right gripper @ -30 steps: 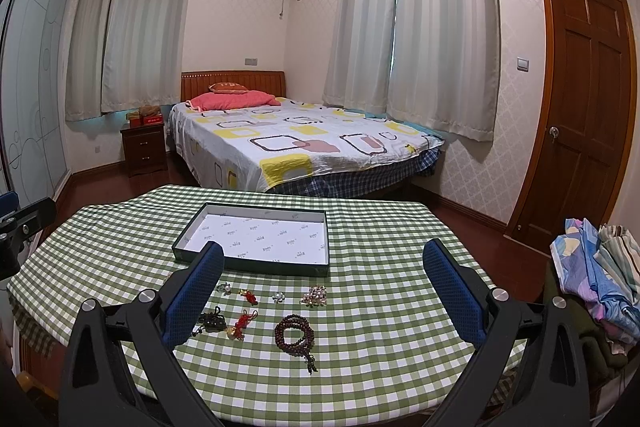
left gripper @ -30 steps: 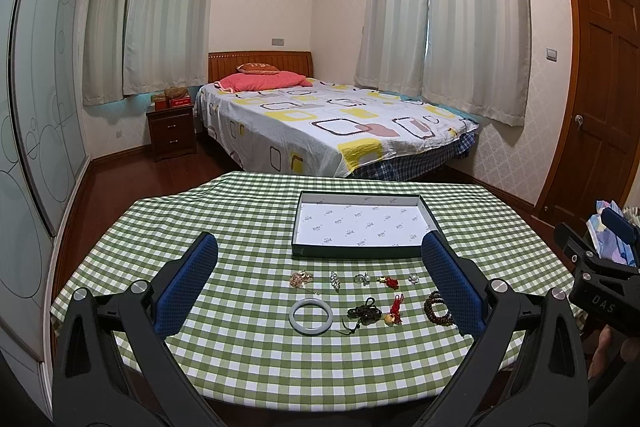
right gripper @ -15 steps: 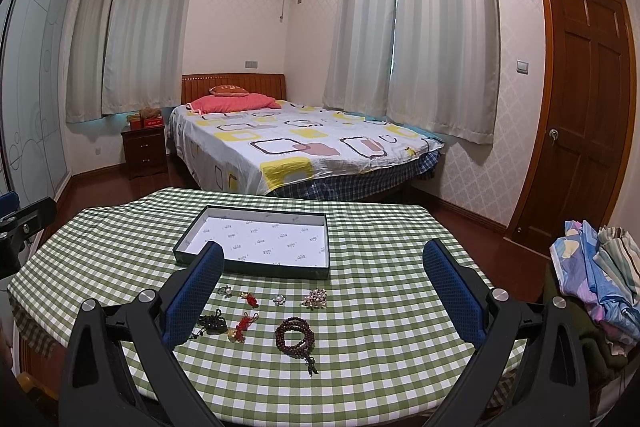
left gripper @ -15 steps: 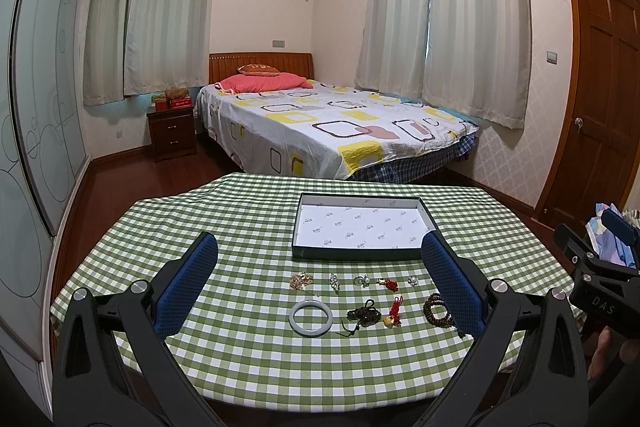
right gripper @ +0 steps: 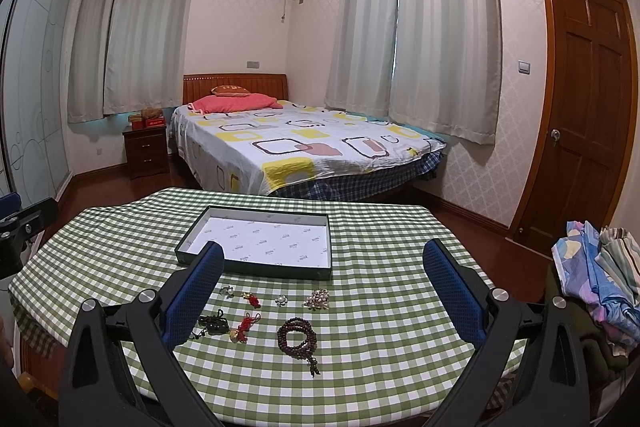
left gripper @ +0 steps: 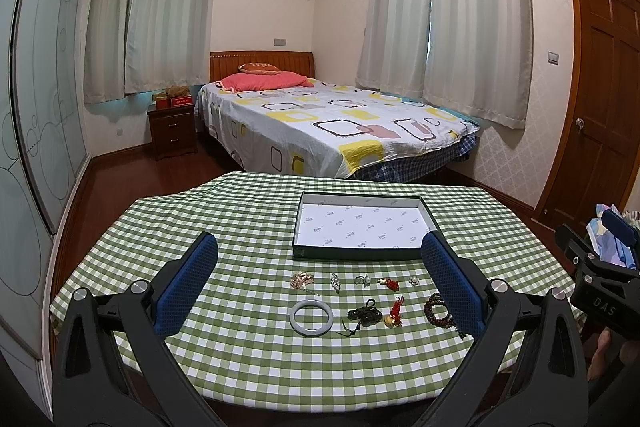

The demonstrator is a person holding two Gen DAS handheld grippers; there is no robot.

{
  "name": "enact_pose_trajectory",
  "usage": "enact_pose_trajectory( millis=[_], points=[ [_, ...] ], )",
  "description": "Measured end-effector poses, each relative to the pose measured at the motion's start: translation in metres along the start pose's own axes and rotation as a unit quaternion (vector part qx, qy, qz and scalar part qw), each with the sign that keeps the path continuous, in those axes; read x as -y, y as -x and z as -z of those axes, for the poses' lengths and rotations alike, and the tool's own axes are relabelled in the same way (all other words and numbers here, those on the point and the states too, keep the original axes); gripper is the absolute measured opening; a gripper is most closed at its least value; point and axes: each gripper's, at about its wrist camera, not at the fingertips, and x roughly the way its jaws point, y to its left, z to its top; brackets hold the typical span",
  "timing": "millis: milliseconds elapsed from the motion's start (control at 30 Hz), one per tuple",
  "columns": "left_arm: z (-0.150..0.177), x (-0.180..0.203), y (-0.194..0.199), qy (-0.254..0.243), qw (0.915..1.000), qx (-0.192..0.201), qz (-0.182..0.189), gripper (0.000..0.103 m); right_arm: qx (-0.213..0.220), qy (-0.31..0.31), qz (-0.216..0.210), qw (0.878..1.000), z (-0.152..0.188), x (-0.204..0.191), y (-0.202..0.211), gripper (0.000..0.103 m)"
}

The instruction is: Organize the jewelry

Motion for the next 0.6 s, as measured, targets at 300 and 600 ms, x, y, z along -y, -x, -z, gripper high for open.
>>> enact_pose_trajectory(
  millis=[300,600],
  points=[
    [0.001,-0.002,-0.002,0.003,1.0,-0.004,0.0,0.099,0.0,-0.001,-0.006,1.0,0.003,-0.003,-0.002,0.097],
    [0.011,-0.006,-0.023,0.007,0.9998,-0.017,-0.001,0.099,-0.002,-0.019,-0.024,1.0,0.023,-0.001,-0.025,0.097]
  ],
)
